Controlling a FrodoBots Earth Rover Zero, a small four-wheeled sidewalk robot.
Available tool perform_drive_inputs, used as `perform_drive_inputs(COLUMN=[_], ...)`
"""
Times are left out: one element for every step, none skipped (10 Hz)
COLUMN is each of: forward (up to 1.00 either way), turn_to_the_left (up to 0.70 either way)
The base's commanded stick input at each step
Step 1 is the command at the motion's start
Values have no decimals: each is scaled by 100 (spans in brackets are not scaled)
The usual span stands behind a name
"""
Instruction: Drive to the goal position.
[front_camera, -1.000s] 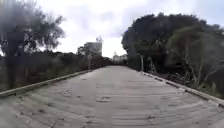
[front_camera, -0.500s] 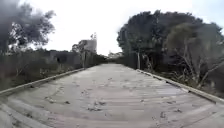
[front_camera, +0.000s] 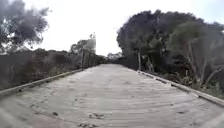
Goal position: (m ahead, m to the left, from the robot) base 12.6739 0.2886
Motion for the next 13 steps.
perform_drive_inputs(forward=[70,70,70,70,70,70,70,70,70,70,70,70,70], turn_to_the_left=[0,0,0,0,0,0,0,0,0,0,0,0,0])
